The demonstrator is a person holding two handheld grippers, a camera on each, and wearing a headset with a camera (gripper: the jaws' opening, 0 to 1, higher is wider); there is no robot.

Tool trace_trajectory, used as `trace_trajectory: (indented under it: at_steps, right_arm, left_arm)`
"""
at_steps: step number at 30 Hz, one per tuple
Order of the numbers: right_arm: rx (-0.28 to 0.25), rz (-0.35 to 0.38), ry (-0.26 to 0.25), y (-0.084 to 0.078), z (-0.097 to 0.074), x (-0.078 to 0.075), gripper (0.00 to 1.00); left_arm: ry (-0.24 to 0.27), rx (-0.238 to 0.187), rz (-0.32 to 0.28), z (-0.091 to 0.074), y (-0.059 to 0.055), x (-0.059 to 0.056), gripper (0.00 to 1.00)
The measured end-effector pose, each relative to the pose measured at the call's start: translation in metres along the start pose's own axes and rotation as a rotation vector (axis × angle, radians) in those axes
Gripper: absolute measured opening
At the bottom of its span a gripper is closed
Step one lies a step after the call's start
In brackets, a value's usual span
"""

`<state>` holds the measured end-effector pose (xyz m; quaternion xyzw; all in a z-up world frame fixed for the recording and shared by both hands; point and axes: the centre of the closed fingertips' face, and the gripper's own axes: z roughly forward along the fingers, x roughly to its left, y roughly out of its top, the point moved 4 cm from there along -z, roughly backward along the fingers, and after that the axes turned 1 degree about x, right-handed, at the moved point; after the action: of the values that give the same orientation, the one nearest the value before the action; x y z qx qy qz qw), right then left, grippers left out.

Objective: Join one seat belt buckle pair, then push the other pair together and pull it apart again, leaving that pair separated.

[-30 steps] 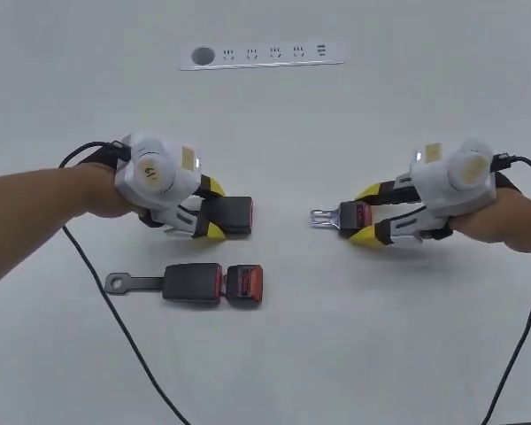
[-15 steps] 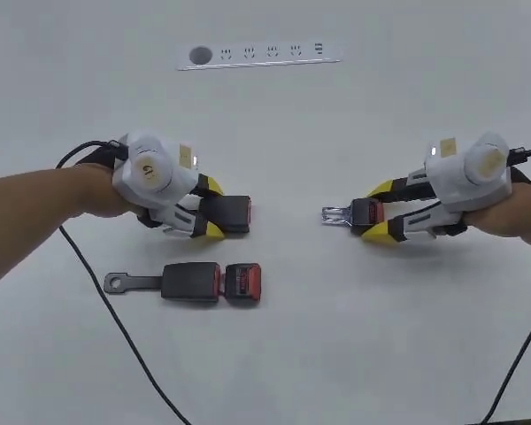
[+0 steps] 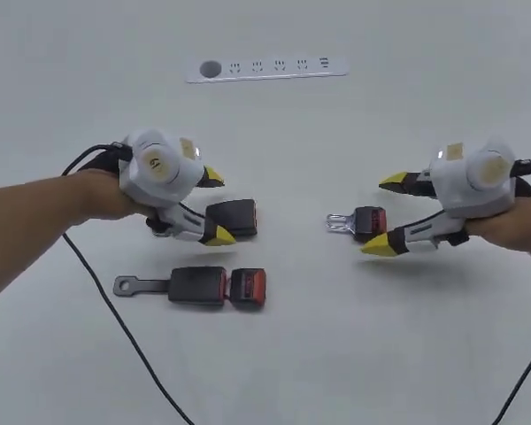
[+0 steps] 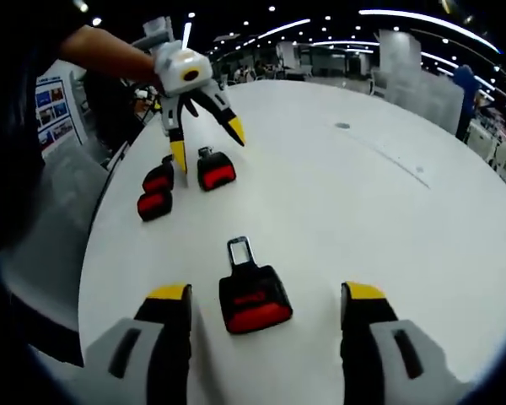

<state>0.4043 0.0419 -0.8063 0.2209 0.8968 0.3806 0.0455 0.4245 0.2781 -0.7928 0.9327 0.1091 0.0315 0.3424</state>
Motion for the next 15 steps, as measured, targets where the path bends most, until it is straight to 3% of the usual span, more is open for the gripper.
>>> trace_trajectory:
  at_steps: [3,6,7,11,15]
  right_arm:
    - [-0.040,0.010,-0.080,0.008,-0.005,0.001,0.75]
    - [-0.079,0.030,-0.137,0.015,-0.009,0.009,0.80]
    - [-0.092,0.031,-0.173,0.018,-0.011,0.011,0.81]
    - [-0.133,0.058,-0.234,0.026,-0.015,0.026,0.86]
    - [-0.178,0.095,-0.311,0.034,-0.022,0.040,0.90]
  left_arm:
    - [0.075,-0.022,-0.057,-0.012,0.002,0.002,0.73]
    - [0.142,-0.046,-0.162,-0.025,0.002,-0.001,0.80]
    - [0.164,-0.054,-0.163,-0.029,0.001,-0.002,0.83]
    - [0.245,-0.052,-0.223,-0.046,-0.009,-0.010,0.86]
    - [0.301,-0.133,-0.331,-0.065,-0.013,-0.023,0.94]
